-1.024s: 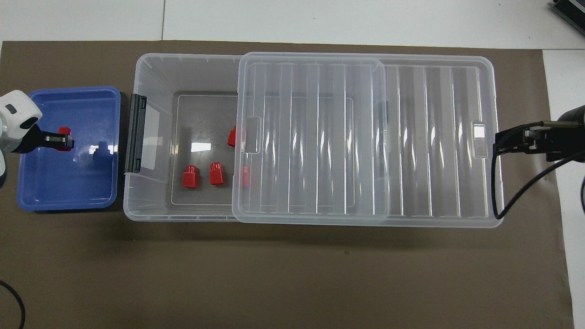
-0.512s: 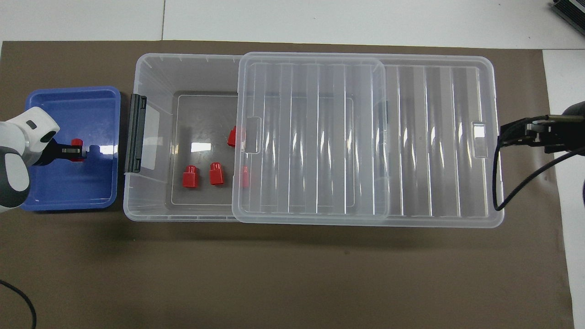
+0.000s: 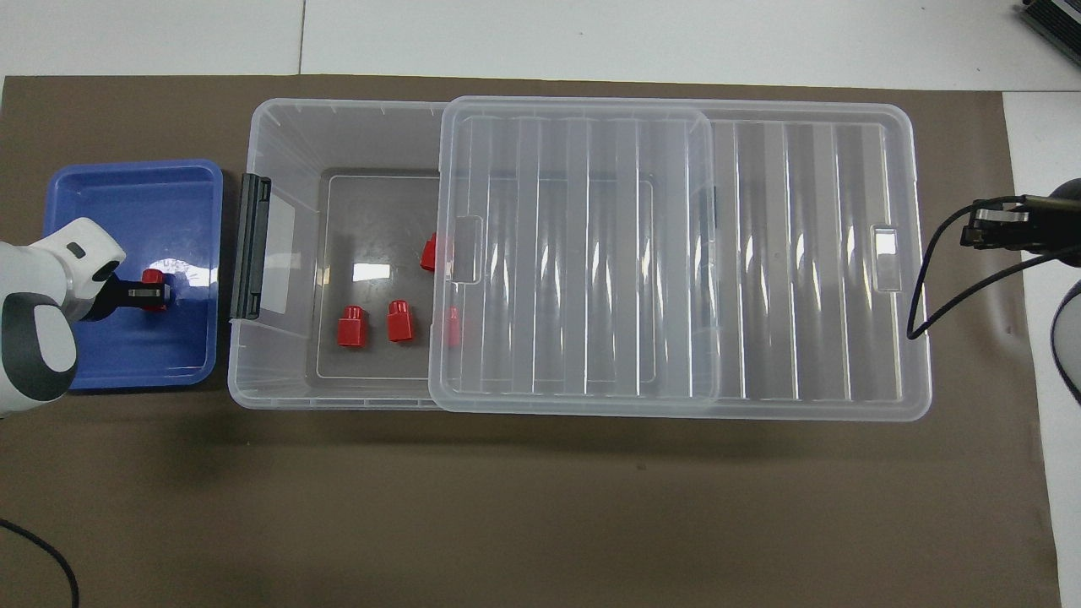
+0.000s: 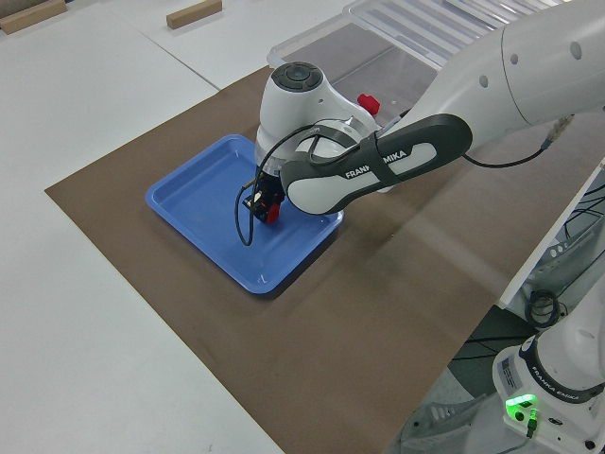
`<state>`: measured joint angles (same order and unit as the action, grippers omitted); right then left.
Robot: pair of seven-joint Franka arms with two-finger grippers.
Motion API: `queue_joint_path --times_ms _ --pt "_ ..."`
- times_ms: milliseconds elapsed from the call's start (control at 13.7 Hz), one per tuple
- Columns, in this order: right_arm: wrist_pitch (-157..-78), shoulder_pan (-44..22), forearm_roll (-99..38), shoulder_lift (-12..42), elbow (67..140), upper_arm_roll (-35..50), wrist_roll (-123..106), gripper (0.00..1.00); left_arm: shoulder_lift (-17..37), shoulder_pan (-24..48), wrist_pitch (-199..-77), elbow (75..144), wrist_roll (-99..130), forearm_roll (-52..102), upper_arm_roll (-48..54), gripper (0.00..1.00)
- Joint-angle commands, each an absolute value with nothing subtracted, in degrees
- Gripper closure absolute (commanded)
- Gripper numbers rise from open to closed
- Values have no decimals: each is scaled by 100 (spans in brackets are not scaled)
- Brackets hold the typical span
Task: Place red block in blue tray from box
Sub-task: 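Lower the red block into the blue tray and open the left gripper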
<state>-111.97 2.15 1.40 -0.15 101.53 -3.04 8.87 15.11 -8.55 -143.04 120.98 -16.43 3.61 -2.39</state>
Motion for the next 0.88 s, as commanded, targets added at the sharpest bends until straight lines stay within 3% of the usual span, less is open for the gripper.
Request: queue_joint_path --times_ms 0,73,366,805 --pt "-11592 290 79 245 10239 -386 949 100 1441 -756 -14484 12270 -1617 439 -316 46" --pt "-11706 290 79 368 10239 -430 949 100 1441 -756 -14476 12243 -1626 439 -316 24" --pt "-12041 316 70 694 10213 -519 809 100 1424 -747 -14048 11920 -1661 431 -316 19" --pt "-12287 255 -158 949 10178 -475 563 100 1275 -554 -11096 9882 -1547 378 -316 18"
